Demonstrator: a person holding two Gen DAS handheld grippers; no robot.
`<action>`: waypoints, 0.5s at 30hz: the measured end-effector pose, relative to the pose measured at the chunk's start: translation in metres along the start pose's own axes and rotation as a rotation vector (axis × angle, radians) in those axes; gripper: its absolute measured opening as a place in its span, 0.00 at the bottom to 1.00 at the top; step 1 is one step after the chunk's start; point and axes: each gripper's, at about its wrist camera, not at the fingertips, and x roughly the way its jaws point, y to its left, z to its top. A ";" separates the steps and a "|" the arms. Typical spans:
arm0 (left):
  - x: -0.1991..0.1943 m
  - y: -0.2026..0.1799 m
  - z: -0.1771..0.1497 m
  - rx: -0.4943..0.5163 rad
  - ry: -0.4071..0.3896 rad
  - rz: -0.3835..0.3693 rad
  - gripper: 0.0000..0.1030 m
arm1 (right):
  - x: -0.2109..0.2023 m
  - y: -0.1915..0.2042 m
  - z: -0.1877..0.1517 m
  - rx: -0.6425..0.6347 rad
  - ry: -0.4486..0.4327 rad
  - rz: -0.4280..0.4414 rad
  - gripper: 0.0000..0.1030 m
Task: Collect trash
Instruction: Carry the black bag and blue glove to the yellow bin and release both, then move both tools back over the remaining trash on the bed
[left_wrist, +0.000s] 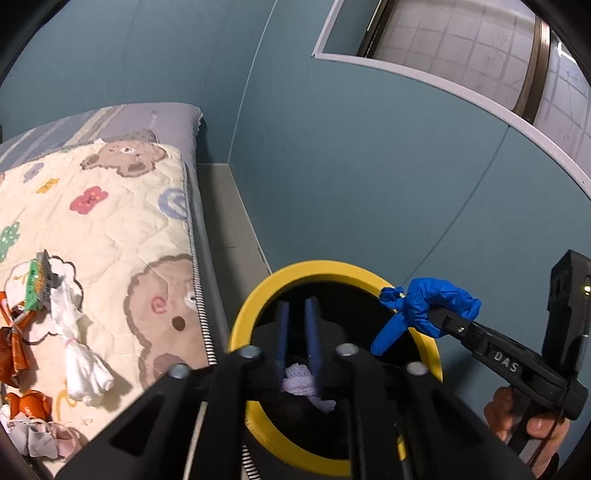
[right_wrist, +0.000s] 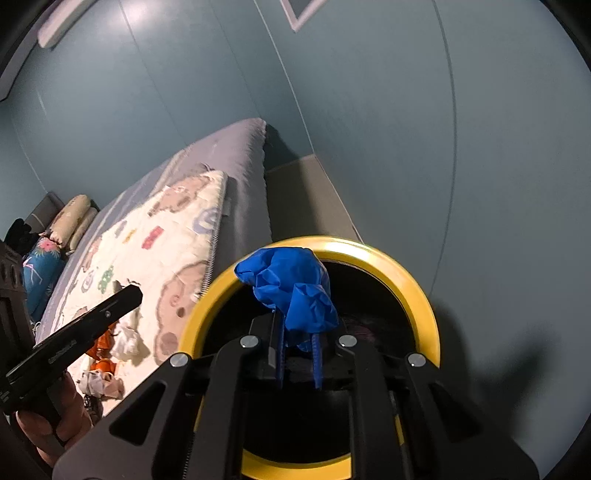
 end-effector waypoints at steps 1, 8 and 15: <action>0.001 0.001 -0.002 -0.001 0.003 0.001 0.27 | 0.002 -0.002 -0.002 0.003 0.004 -0.002 0.21; -0.011 0.015 -0.007 -0.027 -0.003 0.014 0.61 | -0.003 -0.008 -0.010 0.019 0.001 -0.024 0.42; -0.052 0.040 -0.014 -0.048 -0.070 0.071 0.84 | -0.017 0.006 -0.019 0.013 -0.002 -0.008 0.51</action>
